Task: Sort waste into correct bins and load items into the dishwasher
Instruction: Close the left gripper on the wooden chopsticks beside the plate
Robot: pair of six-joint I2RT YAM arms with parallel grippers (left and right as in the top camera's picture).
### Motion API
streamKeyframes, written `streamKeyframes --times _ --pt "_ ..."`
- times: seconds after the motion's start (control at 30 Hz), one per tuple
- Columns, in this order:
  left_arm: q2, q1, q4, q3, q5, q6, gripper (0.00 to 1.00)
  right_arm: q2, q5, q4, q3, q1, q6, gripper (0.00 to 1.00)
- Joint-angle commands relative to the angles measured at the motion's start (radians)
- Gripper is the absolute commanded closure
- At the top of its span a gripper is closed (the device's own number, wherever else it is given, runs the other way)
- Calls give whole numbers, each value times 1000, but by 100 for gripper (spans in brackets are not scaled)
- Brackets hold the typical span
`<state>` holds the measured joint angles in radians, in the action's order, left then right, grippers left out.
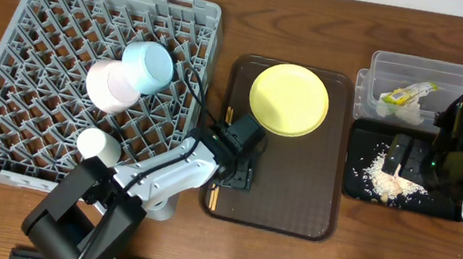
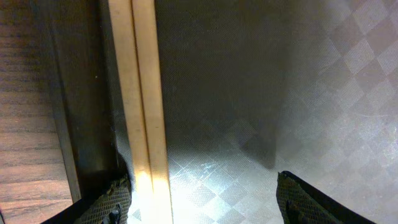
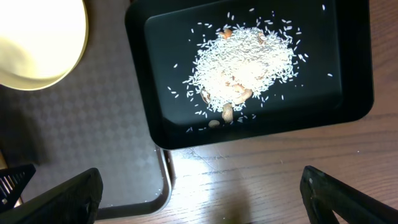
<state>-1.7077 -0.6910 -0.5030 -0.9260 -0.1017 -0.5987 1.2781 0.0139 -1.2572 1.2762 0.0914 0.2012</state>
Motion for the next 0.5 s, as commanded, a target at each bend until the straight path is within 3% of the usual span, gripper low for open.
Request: streamKeyframes --times 0.0,0.47 --pt "3 -2 -3 8 6 3 25 -3 -6 -2 12 4 8 1" --pt "117 -6 -4 -13 36 18 25 -3 -5 -4 12 4 8 1"
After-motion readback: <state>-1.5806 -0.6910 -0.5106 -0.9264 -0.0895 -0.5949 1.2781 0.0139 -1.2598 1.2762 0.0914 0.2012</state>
